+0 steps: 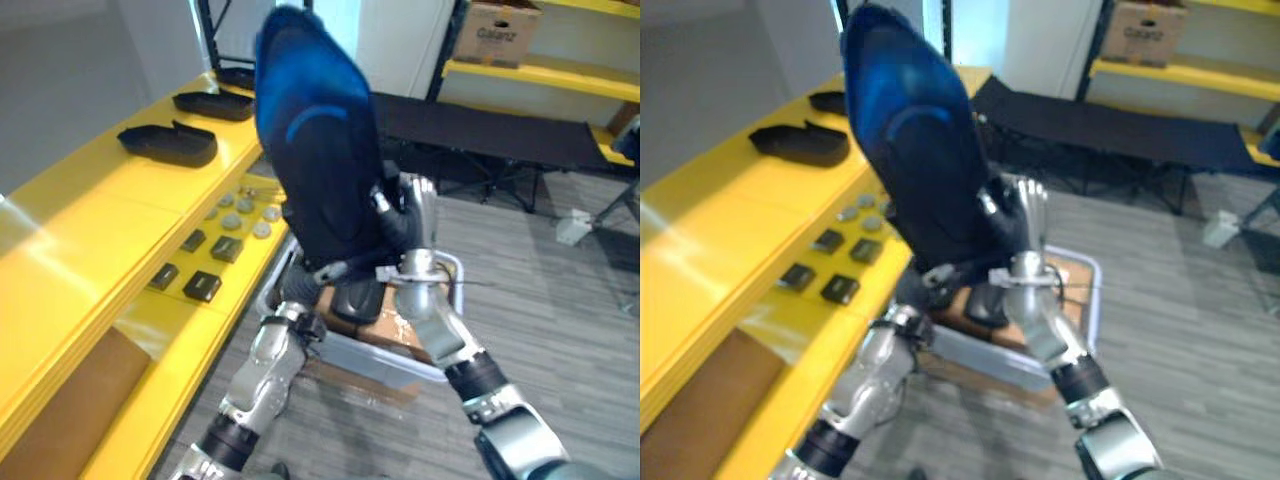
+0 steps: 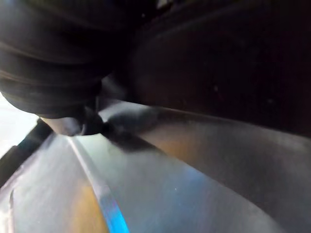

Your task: Walk over and take plastic housings, then place them on the shelf

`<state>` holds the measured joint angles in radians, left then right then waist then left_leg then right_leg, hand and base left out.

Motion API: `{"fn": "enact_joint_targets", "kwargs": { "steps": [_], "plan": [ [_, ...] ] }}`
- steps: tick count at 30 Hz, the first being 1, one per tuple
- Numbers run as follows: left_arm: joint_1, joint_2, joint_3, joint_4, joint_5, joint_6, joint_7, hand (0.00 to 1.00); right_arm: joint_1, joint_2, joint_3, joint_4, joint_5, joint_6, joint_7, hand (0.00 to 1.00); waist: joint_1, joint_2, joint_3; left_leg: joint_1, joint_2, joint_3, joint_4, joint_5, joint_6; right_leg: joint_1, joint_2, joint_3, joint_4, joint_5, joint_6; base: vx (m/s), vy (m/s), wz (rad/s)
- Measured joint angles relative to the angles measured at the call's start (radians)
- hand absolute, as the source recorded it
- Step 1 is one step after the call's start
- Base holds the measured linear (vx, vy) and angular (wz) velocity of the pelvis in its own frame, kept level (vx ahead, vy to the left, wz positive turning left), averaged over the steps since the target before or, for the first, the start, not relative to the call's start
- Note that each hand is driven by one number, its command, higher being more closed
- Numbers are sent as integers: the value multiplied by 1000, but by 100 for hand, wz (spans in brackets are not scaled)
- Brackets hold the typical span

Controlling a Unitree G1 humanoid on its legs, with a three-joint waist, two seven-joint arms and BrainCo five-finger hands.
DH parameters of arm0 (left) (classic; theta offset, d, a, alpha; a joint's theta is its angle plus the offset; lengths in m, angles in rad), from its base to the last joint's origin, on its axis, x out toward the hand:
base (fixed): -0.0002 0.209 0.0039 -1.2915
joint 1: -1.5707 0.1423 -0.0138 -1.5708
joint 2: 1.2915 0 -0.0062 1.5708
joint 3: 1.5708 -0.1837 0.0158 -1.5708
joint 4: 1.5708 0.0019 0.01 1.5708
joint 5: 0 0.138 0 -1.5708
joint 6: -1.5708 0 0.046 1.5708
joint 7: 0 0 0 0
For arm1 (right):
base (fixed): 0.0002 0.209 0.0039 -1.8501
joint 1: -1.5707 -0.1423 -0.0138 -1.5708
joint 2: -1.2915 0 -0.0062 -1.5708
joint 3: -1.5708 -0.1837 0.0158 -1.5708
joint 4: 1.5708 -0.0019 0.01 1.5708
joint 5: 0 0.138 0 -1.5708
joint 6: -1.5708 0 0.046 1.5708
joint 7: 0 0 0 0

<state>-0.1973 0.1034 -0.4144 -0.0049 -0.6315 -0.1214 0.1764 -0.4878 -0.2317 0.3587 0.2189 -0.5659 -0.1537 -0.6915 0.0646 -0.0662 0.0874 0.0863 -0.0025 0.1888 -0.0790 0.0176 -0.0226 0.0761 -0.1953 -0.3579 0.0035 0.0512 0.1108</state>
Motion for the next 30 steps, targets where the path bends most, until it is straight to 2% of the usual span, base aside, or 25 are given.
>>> {"fn": "enact_joint_targets", "kwargs": {
  "steps": [5, 6, 11, 18, 26, 30],
  "plan": [
    [0, 1, 1, 4, 2, -20, 45, 0, 36, 11, 15, 29, 0, -22, 2, 100, -11, -3, -6, 1, -2, -16, 0, 0, -1, 17, 2, -3, -16, 2, 2, 10, 6, 8],
    [0, 1, 1, 4, 6, -21, 65, 100, 50, 14, 17, 29, 1, -27, 5, 100, -12, -4, -8, 1, -1, -16, 0, 0, -1, 17, 3, -2, -17, 2, 2, 0, 0, 0],
    [0, -1, 1, 4, 26, -23, 129, 100, 93, 30, 20, 33, 2, -30, 15, 100, -22, -10, -13, 6, 0, -15, 0, 0, -1, 28, 5, -1, -33, 8, 2, 0, 0, 0],
    [1, -1, 20, 9, 73, -23, 130, 100, 122, 42, 39, 33, 3, -59, 7, 100, -25, -12, -15, 11, 5, -10, 0, -1, -2, 29, 6, 4, -33, 9, 1, -2, 1, -1],
    [6, -2, 45, 10, 91, -26, 129, 100, 132, 68, 55, 33, 3, -65, -8, 100, -25, -12, -15, 18, 2, 11, -1, 0, -4, 27, 8, 8, -32, 11, 2, -2, 10, -4],
    [25, -2, 47, 4, 91, -50, 121, 100, 138, 70, 59, 33, 5, -90, -9, 100, -28, -12, -15, 19, -2, 14, -1, 0, -4, 25, 5, 10, -30, 11, 3, 0, 0, 0]
  ]
}}
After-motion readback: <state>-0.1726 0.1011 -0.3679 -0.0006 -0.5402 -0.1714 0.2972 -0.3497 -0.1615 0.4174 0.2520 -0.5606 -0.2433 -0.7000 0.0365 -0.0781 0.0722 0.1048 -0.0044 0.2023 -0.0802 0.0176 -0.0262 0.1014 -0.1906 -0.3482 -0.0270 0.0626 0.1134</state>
